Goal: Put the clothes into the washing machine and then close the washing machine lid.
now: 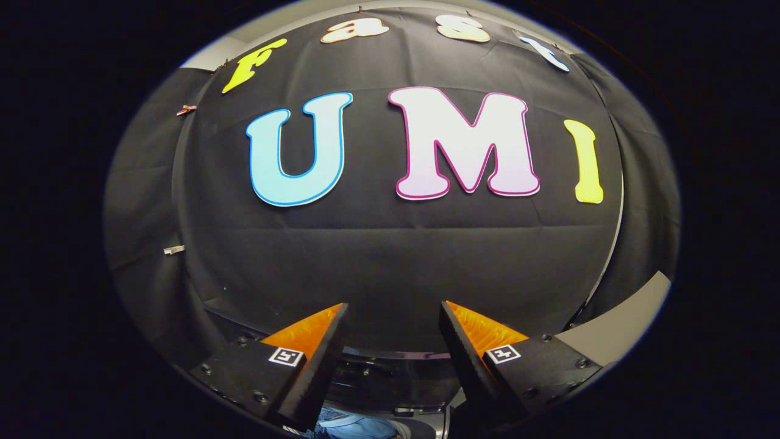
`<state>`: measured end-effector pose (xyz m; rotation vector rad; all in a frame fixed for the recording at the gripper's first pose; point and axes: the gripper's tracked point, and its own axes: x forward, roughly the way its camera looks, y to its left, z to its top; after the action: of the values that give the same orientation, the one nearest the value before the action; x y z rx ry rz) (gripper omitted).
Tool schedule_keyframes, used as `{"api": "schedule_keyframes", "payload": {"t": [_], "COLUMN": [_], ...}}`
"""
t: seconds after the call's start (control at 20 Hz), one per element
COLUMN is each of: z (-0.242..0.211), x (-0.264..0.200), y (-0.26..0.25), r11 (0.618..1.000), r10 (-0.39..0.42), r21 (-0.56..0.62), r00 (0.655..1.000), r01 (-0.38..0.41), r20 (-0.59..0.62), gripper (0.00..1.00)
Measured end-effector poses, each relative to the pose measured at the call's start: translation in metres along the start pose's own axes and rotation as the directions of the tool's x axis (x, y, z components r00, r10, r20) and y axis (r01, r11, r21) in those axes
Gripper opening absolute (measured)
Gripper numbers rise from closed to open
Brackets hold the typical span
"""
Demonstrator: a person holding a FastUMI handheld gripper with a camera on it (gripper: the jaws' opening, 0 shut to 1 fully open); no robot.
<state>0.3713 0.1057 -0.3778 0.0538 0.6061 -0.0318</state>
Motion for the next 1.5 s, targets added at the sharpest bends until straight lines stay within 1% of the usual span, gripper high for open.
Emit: {"api": "schedule_keyframes", "payload": {"t": [0.25, 0.4, 0.55, 0.85, 1.15, 1.5], "z": [-0.013, -0.028, -0.033, -0.042, -0.048, -0.07], "x": [0.011, 0.016, 0.016, 0.007, -0.025, -0.084], "y": [0.0, -0.003, -0.007, -0.009, -0.005, 0.001], "r11": [1.0, 1.0, 0.999, 1.0, 0.999, 0.999], "r10": [0.006, -0.006, -0.016, -0.019, -0.026, -0.044], "r21": [-0.013, -0.016, -0.034, 0.021, 0.024, 0.009], "r00": [0.998, 0.993, 0.988, 0.98, 0.974, 0.966], "r01": [-0.007, 0.004, 0.01, 0.024, 0.032, 0.048], "r20": [-0.065, -0.122, -0.154, -0.197, -0.224, -0.254], "gripper": [0.93, 0.93, 0.93, 0.95, 0.96, 0.95]}}
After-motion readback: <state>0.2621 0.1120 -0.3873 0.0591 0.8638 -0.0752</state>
